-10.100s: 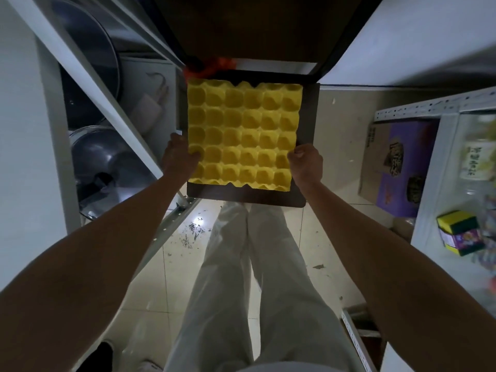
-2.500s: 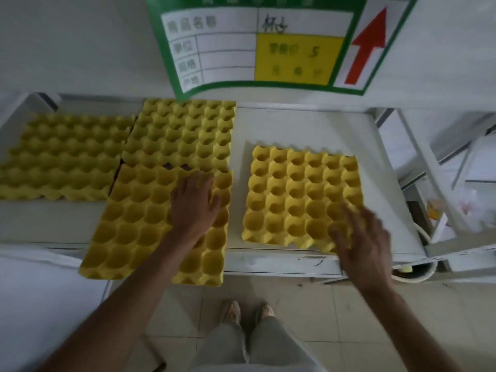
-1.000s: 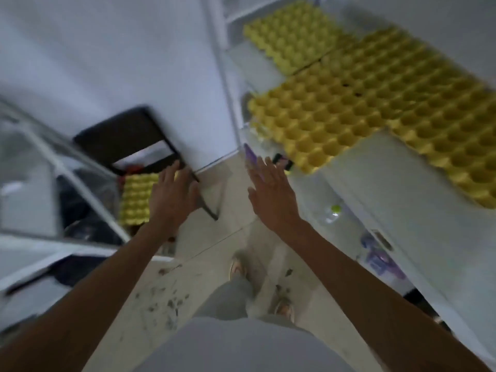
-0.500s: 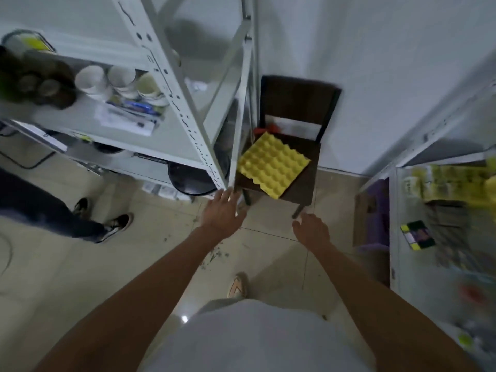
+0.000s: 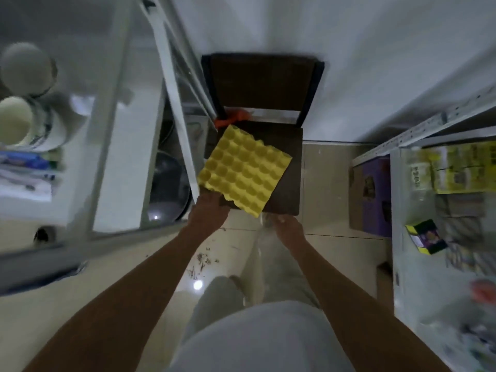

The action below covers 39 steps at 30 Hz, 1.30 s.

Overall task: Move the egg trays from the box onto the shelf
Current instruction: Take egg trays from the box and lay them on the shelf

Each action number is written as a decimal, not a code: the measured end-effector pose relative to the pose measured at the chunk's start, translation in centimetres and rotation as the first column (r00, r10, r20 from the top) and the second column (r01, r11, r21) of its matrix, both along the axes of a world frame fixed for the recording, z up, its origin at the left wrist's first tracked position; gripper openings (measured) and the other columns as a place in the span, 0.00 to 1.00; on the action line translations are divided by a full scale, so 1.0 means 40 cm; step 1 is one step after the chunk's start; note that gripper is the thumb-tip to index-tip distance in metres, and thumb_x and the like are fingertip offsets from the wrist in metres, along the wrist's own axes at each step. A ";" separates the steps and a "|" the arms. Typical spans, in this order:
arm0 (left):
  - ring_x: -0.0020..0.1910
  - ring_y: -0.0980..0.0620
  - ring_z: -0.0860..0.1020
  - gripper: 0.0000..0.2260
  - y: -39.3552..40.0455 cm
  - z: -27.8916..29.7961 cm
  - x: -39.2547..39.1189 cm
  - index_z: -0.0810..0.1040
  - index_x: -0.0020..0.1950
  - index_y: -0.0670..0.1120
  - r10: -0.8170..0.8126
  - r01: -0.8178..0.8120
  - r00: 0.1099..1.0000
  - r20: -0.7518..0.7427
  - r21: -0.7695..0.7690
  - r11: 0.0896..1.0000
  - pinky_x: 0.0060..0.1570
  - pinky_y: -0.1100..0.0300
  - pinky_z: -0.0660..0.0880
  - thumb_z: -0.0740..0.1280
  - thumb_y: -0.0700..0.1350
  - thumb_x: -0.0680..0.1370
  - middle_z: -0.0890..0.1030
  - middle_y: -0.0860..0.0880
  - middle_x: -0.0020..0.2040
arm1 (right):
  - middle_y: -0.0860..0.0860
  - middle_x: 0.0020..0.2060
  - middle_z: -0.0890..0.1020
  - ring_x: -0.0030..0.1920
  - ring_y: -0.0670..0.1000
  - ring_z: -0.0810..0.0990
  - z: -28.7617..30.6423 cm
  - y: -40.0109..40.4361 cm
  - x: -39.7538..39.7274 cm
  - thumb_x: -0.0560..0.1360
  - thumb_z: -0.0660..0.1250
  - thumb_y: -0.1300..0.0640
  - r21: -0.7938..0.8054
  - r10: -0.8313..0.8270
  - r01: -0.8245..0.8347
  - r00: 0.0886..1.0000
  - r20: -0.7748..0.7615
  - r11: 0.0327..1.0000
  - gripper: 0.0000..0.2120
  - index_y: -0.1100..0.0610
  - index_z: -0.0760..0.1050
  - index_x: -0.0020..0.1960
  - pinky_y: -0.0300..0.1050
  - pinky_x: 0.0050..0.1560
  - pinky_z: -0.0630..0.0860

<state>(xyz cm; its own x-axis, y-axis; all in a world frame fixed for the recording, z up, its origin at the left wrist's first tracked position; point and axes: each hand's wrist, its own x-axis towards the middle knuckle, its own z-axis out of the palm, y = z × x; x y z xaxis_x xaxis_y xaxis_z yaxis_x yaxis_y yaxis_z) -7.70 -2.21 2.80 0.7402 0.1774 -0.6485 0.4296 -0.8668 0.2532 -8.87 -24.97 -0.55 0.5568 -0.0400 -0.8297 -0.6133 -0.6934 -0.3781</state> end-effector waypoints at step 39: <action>0.41 0.53 0.77 0.09 -0.685 0.292 0.128 0.79 0.44 0.53 -0.277 0.313 0.949 0.153 -0.576 0.755 0.42 0.63 0.74 0.75 0.41 0.77 0.79 0.53 0.39 | 0.50 0.42 0.84 0.43 0.53 0.82 0.377 -0.274 -0.625 0.77 0.65 0.61 0.011 -0.842 0.998 -0.051 0.537 -0.054 0.07 0.53 0.80 0.50 0.50 0.42 0.79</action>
<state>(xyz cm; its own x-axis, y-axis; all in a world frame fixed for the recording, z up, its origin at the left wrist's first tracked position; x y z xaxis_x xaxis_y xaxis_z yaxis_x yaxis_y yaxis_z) -2.57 -29.61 14.46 0.7291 -0.4563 -0.5101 0.1472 -0.6233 0.7680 -33.89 -35.95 14.55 -0.0851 -0.9118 -0.4017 -0.6684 0.3512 -0.6556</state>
